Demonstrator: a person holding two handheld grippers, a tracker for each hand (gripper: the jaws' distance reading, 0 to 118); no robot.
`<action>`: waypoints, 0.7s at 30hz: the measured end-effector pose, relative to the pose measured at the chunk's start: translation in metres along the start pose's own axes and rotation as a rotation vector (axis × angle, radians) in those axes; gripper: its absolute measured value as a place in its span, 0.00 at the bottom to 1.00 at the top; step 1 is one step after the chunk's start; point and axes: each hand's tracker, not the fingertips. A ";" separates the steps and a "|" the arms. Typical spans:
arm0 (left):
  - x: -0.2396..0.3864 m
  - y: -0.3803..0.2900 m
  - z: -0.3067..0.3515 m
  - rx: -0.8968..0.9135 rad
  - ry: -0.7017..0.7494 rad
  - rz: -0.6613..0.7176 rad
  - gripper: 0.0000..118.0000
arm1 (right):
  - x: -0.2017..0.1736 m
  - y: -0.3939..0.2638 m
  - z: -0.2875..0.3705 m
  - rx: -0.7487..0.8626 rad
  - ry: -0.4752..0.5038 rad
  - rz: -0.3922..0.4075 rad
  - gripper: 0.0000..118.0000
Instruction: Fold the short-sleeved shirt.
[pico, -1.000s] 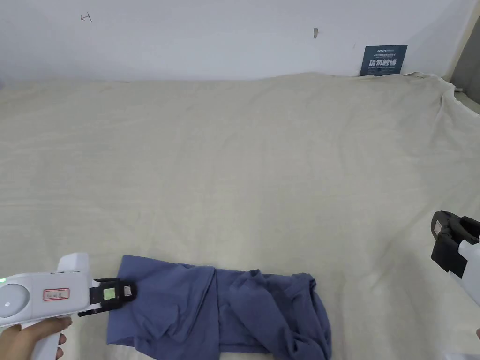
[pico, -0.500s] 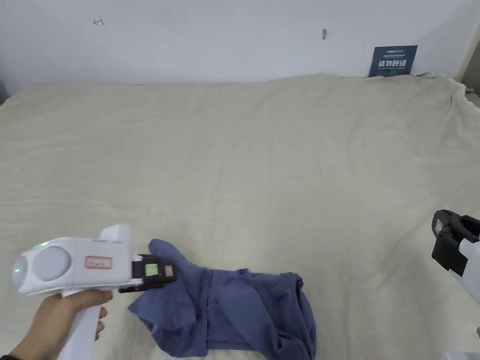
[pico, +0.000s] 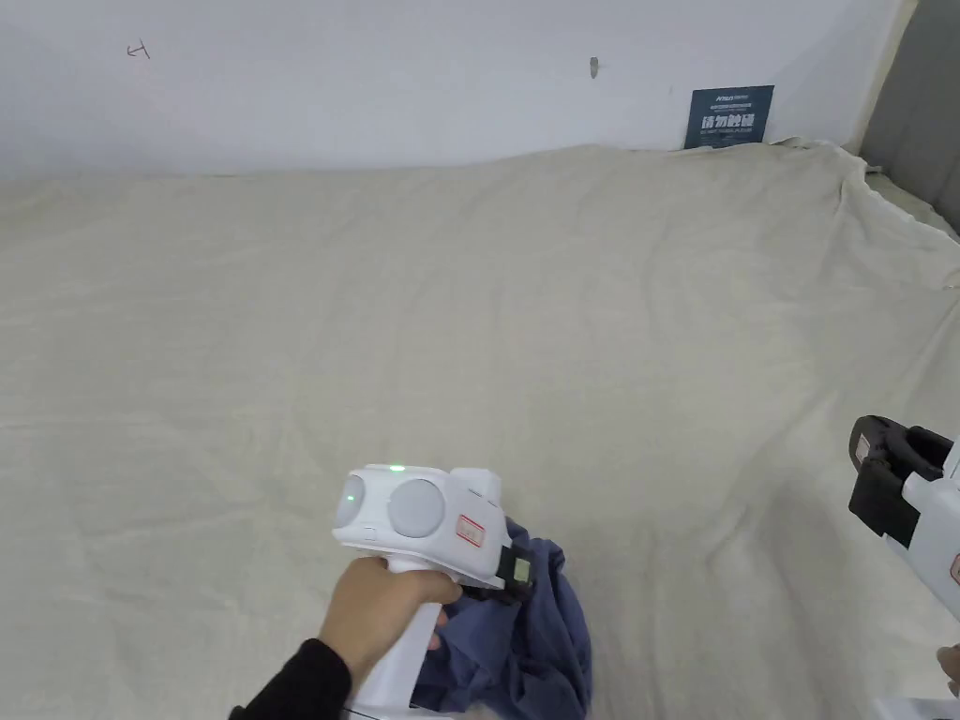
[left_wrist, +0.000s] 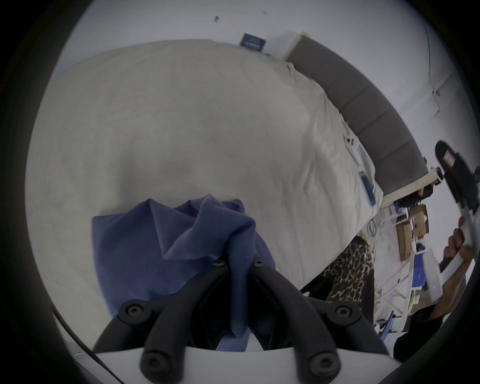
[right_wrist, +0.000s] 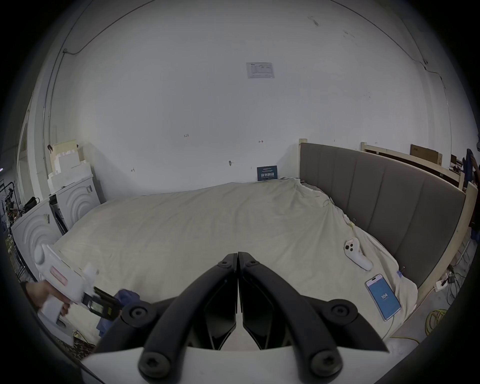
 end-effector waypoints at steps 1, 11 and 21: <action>0.005 0.001 -0.009 -0.008 0.016 -0.008 0.07 | 0.002 0.000 0.001 -0.003 -0.005 0.000 0.00; 0.022 -0.007 -0.045 0.022 0.049 -0.002 0.39 | 0.010 -0.003 0.004 -0.012 -0.030 -0.007 0.00; 0.007 -0.011 0.056 0.364 0.044 0.021 0.75 | 0.002 0.005 0.003 0.006 -0.014 0.002 0.00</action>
